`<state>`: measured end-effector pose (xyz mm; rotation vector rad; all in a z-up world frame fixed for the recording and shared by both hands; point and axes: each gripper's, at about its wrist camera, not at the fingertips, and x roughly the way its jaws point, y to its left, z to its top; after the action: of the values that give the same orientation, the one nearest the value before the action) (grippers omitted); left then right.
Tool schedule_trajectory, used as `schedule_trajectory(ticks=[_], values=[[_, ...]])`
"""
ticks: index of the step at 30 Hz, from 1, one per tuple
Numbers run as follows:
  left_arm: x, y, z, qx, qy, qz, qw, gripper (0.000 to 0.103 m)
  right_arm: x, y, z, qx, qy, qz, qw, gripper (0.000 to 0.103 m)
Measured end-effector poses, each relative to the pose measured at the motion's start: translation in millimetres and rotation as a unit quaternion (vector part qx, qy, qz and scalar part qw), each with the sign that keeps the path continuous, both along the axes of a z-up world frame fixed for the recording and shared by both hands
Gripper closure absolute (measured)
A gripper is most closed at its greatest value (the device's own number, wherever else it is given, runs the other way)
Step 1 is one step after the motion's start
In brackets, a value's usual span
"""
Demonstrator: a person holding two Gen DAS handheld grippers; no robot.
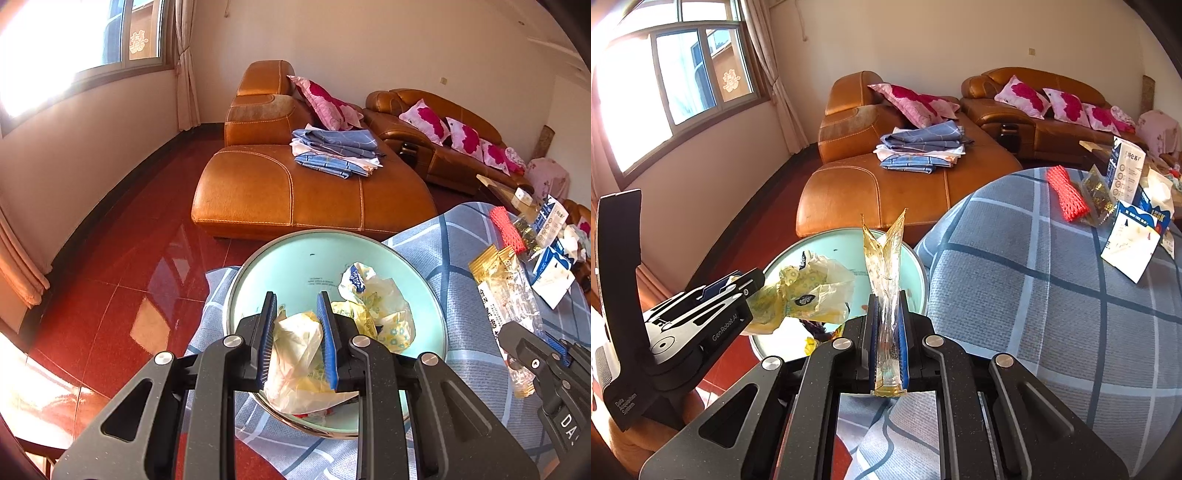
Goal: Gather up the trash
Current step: 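Carry the clear wrapper and clear strip over the light-blue bucket, then open both tools to drop the wrapper and strip into the bucket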
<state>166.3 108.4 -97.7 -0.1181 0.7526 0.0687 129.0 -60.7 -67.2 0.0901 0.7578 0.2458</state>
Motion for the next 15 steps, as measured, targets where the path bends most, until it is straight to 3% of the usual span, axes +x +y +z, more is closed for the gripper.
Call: schedule_trajectory(ticks=[15], values=[[14.8,2.0,-20.5,-0.002,0.028,0.004,0.9996,0.081,18.5,2.6,-20.6,0.002,0.033,0.001,0.999,0.093]])
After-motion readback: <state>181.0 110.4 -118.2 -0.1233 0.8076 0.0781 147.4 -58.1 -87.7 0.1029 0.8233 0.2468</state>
